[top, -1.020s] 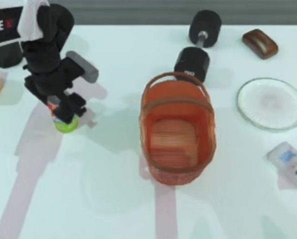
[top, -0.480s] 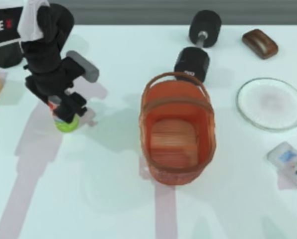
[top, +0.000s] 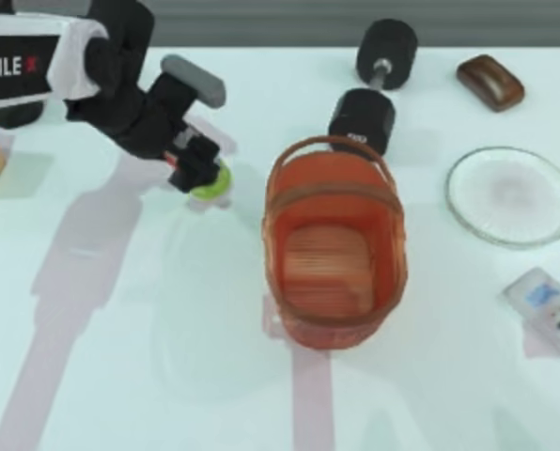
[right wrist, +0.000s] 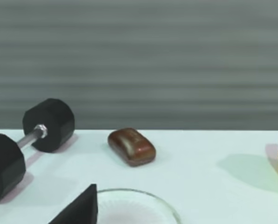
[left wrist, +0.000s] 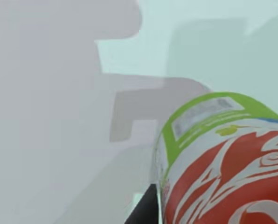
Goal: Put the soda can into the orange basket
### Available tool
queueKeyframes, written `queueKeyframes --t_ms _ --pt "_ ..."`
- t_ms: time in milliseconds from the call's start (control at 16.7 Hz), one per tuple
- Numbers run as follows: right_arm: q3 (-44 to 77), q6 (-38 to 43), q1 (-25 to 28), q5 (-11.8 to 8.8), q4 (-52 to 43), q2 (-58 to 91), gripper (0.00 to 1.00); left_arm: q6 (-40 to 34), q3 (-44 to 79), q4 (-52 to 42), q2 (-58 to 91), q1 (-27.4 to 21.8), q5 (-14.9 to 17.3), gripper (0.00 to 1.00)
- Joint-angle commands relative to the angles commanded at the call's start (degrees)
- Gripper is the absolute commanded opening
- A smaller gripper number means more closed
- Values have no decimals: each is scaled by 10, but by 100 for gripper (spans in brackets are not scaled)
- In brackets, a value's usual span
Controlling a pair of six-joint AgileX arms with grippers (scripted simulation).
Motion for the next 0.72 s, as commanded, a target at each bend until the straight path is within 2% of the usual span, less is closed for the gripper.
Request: queueKeyframes --t_ms 480,720 --pt "0 0 0 0 0 0 100 -145 -109 449 -33 -23 308 0" --pt "0 0 0 0 0 0 100 -204 -157 638 -64 -33 441 0"
